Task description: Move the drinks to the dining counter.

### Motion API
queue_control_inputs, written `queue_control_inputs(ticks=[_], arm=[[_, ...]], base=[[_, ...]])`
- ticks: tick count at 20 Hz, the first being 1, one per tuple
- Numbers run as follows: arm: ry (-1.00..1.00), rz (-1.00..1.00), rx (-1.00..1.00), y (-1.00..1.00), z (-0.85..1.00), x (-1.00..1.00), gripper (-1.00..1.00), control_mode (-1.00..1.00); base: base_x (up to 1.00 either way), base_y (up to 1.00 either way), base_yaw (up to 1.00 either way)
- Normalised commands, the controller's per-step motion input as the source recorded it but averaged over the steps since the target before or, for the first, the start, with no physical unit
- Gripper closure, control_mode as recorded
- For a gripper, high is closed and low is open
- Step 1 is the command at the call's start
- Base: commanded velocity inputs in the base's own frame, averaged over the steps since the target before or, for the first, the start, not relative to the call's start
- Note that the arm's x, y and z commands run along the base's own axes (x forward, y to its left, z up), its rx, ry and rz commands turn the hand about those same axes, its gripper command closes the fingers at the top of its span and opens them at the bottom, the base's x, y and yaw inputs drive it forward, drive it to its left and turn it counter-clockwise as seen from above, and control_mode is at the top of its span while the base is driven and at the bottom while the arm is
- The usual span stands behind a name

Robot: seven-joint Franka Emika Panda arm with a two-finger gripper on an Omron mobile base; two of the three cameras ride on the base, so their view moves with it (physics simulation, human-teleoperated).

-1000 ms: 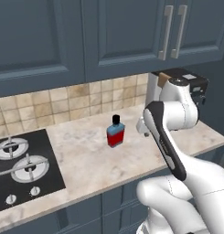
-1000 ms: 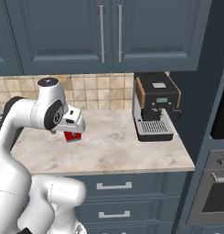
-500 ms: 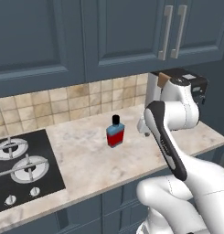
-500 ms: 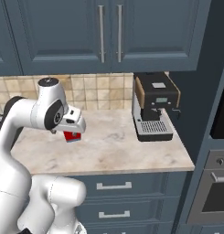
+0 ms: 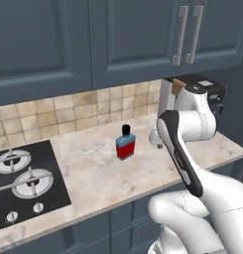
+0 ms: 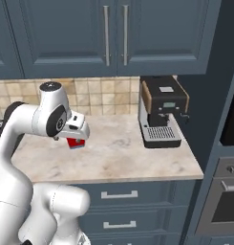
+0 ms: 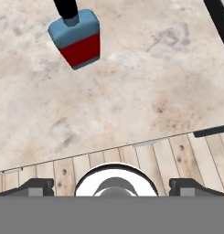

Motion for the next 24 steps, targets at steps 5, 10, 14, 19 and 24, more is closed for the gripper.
queue_control_inputs(ticks=[5, 10, 14, 19, 24], arm=[[0.0, 0.0, 0.0, 0.0, 0.0, 0.0, -1.0, 1.0], [-0.01, 0.05, 0.01, 0.0, -0.01, 0.0, -1.0, -1.0], [-0.01, 0.21, 0.02, 0.0, -0.05, 0.0, -1.0, -1.0], [0.0, 0.11, 0.01, 0.0, -0.04, 0.03, -1.0, -1.0], [-0.14, 0.17, 0.08, 0.0, -0.17, 0.15, -1.0, -1.0]], base=[[0.0, 0.0, 0.16], [0.0, 0.0, 0.21], [0.0, 0.0, 0.0], [0.0, 0.0, 0.0], [0.0, 0.0, 0.0]])
